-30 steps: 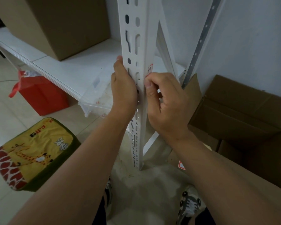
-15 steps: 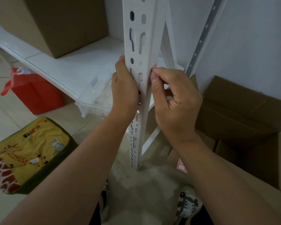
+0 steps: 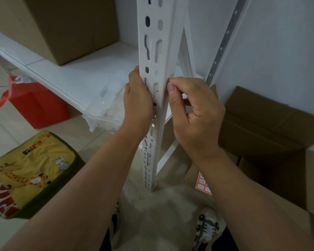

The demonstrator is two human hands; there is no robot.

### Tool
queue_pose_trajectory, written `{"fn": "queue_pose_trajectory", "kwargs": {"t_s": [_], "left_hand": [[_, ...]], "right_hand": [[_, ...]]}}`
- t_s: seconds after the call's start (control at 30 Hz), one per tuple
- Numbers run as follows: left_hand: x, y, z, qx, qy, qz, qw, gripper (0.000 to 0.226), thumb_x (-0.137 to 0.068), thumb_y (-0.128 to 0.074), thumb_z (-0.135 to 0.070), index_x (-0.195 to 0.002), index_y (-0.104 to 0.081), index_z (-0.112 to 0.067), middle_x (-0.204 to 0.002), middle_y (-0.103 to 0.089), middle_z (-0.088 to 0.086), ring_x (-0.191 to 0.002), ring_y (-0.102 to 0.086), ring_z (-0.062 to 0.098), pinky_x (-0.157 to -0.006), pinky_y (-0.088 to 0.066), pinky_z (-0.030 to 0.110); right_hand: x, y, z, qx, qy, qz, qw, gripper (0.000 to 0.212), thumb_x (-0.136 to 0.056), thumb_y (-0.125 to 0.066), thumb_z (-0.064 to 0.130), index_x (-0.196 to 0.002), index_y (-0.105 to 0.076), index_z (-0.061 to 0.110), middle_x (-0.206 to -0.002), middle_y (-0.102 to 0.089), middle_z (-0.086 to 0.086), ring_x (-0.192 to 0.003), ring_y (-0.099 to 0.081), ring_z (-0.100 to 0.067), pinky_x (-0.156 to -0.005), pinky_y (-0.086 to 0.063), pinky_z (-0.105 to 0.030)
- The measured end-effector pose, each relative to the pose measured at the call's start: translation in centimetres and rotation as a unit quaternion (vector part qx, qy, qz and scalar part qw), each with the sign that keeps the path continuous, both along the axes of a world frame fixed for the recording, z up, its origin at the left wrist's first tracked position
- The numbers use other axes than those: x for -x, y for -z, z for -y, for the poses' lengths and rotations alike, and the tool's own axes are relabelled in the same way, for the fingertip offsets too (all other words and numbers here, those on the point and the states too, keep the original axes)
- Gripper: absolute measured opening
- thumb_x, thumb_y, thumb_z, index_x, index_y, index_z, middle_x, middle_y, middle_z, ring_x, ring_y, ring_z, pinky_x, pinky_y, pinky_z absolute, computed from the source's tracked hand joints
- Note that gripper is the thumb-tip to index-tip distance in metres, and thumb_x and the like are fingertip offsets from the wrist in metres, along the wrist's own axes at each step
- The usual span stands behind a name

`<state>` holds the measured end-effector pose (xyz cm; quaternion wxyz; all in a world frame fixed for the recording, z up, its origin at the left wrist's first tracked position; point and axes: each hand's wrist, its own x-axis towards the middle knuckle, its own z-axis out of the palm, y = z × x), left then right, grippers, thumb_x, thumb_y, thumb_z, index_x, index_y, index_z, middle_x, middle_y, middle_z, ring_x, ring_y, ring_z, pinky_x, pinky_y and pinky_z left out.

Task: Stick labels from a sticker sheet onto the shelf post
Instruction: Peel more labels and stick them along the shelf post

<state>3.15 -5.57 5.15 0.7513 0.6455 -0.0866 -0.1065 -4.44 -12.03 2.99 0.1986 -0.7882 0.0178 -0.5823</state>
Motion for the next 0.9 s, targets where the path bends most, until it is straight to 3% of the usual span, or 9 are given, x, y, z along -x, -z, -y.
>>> {"fn": "queue_pose_trajectory", "kwargs": {"t_s": [0.2,0.43,0.73,0.9], "left_hand": [[0.14,-0.22,-0.09,-0.001,0.000,0.004,1.000,0.046,-0.105,-0.024,-0.030,-0.072,-0.055,-0.027,-0.052,-0.060,-0.017,-0.051,-0.057,-0.009,-0.053,-0.047,0.009],[0.21,-0.16,0.09,0.001,-0.013,-0.011,1.000,0.044,-0.105,-0.026,-0.032,-0.073,-0.055,-0.027,-0.061,-0.059,-0.013,-0.060,-0.058,-0.001,-0.063,-0.046,0.019],[0.18,0.01,0.28,0.025,-0.017,-0.019,0.999,0.047,-0.104,-0.028,-0.031,-0.063,-0.050,-0.024,-0.050,-0.052,-0.011,-0.056,-0.052,0.004,-0.066,-0.046,0.025],[0.06,0.19,0.29,0.014,-0.022,-0.026,0.999,0.045,-0.104,-0.028,-0.032,-0.066,-0.052,-0.025,-0.060,-0.055,-0.008,-0.064,-0.055,0.007,-0.072,-0.047,0.028]], "right_hand": [[-0.05,0.08,-0.08,0.000,0.002,0.000,1.000,0.014,-0.093,-0.059,0.003,-0.095,-0.069,-0.005,-0.090,-0.070,-0.014,-0.086,-0.063,-0.015,-0.075,-0.053,-0.022],[-0.18,0.04,-0.12,-0.005,-0.002,-0.001,1.000,0.012,-0.092,-0.058,-0.001,-0.094,-0.068,-0.005,-0.087,-0.069,-0.014,-0.084,-0.060,-0.015,-0.072,-0.052,-0.023],[-0.13,0.03,-0.16,-0.012,-0.004,-0.009,1.000,0.011,-0.091,-0.058,-0.003,-0.094,-0.068,-0.005,-0.088,-0.068,-0.014,-0.084,-0.059,-0.015,-0.073,-0.050,-0.021],[0.48,0.35,-0.38,-0.059,-0.024,-0.021,0.998,0.015,-0.092,-0.058,-0.002,-0.102,-0.067,-0.006,-0.098,-0.069,-0.014,-0.094,-0.061,-0.014,-0.081,-0.049,-0.017]]}}
